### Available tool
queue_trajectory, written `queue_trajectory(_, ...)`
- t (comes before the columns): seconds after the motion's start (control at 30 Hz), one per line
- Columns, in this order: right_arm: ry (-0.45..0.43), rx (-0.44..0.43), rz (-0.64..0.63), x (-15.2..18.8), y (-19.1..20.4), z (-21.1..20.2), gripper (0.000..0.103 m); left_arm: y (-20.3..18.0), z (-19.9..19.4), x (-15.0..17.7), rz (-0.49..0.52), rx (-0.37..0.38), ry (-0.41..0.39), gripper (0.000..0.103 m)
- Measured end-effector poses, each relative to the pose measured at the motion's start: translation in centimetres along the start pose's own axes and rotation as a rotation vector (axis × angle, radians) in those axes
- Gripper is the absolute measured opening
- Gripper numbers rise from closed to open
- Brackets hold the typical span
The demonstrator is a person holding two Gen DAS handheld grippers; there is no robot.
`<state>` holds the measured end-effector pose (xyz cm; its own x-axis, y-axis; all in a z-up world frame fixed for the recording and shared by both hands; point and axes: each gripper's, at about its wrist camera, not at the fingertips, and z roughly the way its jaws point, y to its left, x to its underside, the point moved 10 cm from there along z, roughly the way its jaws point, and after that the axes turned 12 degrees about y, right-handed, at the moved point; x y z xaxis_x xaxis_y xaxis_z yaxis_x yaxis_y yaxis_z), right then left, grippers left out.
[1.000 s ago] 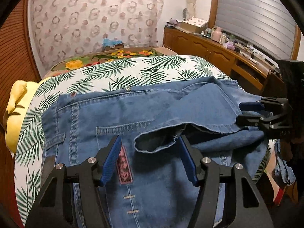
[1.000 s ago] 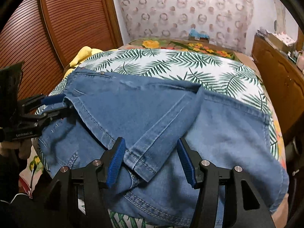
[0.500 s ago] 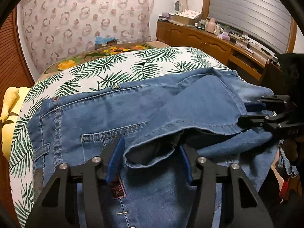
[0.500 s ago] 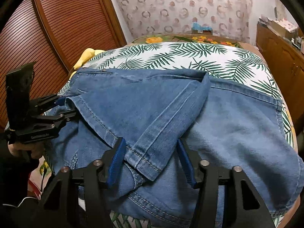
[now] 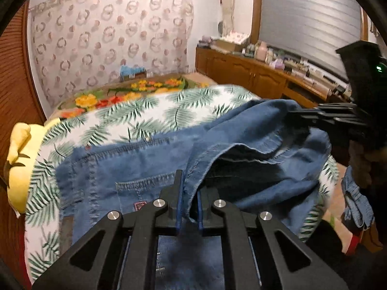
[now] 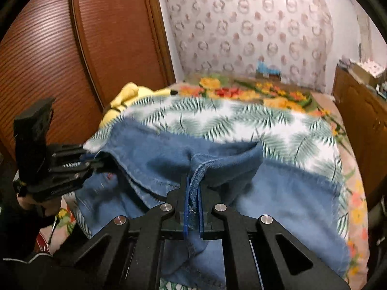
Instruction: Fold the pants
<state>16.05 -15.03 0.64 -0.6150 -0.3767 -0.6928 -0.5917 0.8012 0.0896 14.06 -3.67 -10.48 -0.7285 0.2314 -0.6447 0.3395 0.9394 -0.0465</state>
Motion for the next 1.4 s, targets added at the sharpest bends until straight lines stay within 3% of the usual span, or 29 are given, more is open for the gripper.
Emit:
queue_trajectory(0.33,-0.127,-0.018,-0.065,-4.4,2.4,-4.0,0.005,0.2,-7.5,-1.0,-0.012,-0.001,-0.126,0.009)
queue_trajectory(0.7,-0.186,-0.074,-0.148,-8.0,6.3,-3.3,0.005,3.8,-12.5,-0.3,-0.066,-0.055,-0.191,0.008)
queue_trajectory(1.03,-0.137,-0.123,-0.221,-10.1,8.2,2.5,0.005,8.0,-11.5,4.0,-0.159,-0.084,-0.148,0.008)
queue_trajectory(1.4,-0.003,-0.123,-0.279,-12.3,10.7,10.5,0.005,11.8,-7.9,8.5,-0.251,-0.093,-0.056,0.008)
